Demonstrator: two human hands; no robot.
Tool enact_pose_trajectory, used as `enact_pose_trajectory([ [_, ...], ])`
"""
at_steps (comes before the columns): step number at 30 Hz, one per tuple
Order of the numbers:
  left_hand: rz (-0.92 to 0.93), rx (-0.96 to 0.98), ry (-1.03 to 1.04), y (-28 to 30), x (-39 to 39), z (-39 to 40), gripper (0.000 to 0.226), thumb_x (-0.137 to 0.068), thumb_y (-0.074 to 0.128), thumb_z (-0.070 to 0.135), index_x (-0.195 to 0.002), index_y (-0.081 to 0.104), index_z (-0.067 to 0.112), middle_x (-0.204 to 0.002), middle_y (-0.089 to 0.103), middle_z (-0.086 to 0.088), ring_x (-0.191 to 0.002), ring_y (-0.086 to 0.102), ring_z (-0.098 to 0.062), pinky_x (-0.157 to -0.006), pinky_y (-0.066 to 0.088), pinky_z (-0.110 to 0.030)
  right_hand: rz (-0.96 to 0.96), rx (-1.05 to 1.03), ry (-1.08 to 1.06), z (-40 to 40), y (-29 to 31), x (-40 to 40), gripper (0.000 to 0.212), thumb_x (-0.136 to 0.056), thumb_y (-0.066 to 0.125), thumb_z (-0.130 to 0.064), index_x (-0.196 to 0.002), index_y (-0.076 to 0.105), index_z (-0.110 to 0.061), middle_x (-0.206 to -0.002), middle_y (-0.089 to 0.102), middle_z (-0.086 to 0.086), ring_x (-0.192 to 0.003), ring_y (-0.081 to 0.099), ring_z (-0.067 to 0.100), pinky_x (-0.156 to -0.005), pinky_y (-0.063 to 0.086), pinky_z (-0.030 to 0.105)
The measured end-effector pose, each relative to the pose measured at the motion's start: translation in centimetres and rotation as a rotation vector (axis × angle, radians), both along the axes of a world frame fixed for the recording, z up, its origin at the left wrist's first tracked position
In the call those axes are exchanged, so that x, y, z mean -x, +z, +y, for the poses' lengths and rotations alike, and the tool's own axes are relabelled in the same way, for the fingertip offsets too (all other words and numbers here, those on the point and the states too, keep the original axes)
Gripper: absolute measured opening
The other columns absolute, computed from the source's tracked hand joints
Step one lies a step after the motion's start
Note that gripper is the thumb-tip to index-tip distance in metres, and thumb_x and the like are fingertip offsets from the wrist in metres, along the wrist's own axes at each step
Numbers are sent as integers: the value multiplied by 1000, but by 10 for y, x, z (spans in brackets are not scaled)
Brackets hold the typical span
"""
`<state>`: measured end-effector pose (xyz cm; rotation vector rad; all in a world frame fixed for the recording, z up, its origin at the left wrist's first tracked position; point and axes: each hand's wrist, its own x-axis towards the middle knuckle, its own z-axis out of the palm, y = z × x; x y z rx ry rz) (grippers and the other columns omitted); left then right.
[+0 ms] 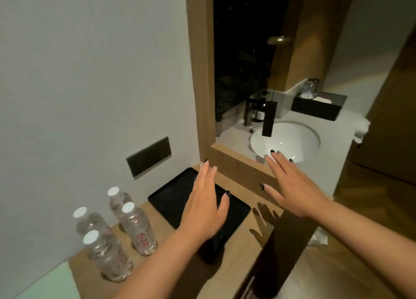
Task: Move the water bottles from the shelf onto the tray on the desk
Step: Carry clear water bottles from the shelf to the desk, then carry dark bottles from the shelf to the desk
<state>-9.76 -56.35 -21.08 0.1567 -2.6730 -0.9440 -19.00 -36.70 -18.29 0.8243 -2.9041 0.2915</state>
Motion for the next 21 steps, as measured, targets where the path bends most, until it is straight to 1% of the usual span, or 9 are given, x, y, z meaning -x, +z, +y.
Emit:
enact_pose_trajectory([
  [4, -57, 64, -116, 7, 26, 56, 71, -95, 47, 41, -151, 6, 25, -161, 0, 8, -146, -4, -7, -119, 9, -31, 15, -68, -56, 71, 11, 17, 75, -94, 37, -53, -151, -1, -23, -160, -2, 1, -147, -4, 18, -118, 4, 35],
  [8, -37, 110, -215, 25, 52, 135, 72, -95, 48, 36, -151, 6, 21, -161, 8, 1, -147, -3, -12, -119, 2, -32, 0, -110, -112, 160, 20, 23, 77, -92, 37, -55, -151, 0, -22, -160, 5, 1, -147, 2, 19, -118, 8, 36],
  [11, -19, 139, -257, 36, 72, 193, 71, -94, 50, 37, -151, 10, 21, -161, 10, 0, -148, -2, -16, -117, 3, -34, -23, -125, -136, 219, 32, 22, 76, -93, 39, -53, -151, 4, -20, -160, 9, 1, -147, 5, 20, -118, 11, 37],
  [14, -10, 190, -284, 42, 96, 247, 69, -95, 48, 39, -151, 13, 17, -160, 11, -4, -148, 0, -18, -118, 6, -35, -20, -164, -104, 274, 39, 21, 72, -94, 40, -49, -151, 7, -21, -159, 10, 0, -147, 5, 17, -118, 10, 34],
  [17, -57, 164, -318, 44, 115, 293, 70, -96, 47, 37, -151, 12, 12, -160, 14, -8, -148, 1, -21, -118, 8, -35, -29, -170, -100, 319, 44, 21, 70, -95, 40, -47, -151, 7, -22, -159, 11, -2, -147, 5, 15, -118, 10, 34],
  [21, -91, 168, -373, 44, 136, 337, 68, -96, 47, 34, -150, 13, 10, -159, 16, -9, -148, 1, -22, -118, 9, -35, -37, -141, -163, 364, 46, 30, 68, -95, 41, -45, -151, 9, -21, -159, 13, -1, -147, 8, 16, -118, 14, 35],
])
